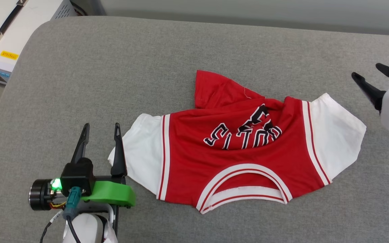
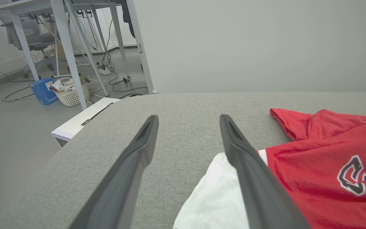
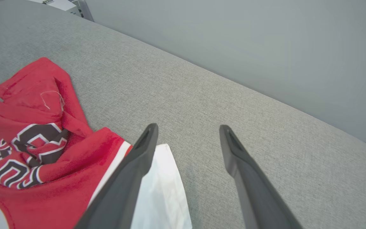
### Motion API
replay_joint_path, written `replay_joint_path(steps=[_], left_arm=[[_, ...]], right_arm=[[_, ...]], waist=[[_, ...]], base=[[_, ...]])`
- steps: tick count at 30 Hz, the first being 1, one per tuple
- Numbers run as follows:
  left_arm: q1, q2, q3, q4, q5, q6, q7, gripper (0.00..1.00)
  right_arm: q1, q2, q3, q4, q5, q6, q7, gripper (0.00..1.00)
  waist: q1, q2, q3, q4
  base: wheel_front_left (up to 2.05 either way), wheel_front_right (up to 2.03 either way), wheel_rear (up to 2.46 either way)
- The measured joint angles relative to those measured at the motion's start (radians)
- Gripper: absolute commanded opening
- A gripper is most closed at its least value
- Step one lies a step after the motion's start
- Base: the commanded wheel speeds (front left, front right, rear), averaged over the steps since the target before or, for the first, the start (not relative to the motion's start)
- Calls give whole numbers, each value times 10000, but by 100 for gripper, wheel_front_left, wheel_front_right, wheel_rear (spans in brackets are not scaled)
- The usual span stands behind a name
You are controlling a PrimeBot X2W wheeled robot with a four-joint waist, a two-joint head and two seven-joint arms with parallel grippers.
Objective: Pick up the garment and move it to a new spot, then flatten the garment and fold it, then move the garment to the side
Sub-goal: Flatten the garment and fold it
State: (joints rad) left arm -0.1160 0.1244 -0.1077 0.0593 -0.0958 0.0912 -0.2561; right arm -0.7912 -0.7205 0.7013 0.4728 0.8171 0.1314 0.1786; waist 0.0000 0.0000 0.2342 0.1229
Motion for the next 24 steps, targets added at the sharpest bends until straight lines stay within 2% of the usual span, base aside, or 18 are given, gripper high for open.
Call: replay_joint_path(steps=[8, 12, 17, 24], left_arm=[[80, -54, 96, -115, 138, -182, 0, 100], [69, -100, 136, -153, 173, -267, 0, 100], [19, -251, 140, -163, 194, -322, 0, 100], [-159, -355, 121, -174, 303, -341, 0, 100]], right_arm=[[726, -1973, -161, -1785, 1965, 0, 3394, 100], [1033, -2554, -4, -2138, 2119, 0, 4673, 100], [1241, -2293, -117, -1779, 2192, 0, 5139, 100], [1255, -1047, -376, -658, 2065, 0, 4932, 100]], waist=[[0, 0, -191, -139], [0, 0, -24, -53], [0, 0, 269, 102], [0, 0, 765, 352]], base=[[0, 0, 0], [0, 0, 0], [0, 0, 0], [0, 0, 0]])
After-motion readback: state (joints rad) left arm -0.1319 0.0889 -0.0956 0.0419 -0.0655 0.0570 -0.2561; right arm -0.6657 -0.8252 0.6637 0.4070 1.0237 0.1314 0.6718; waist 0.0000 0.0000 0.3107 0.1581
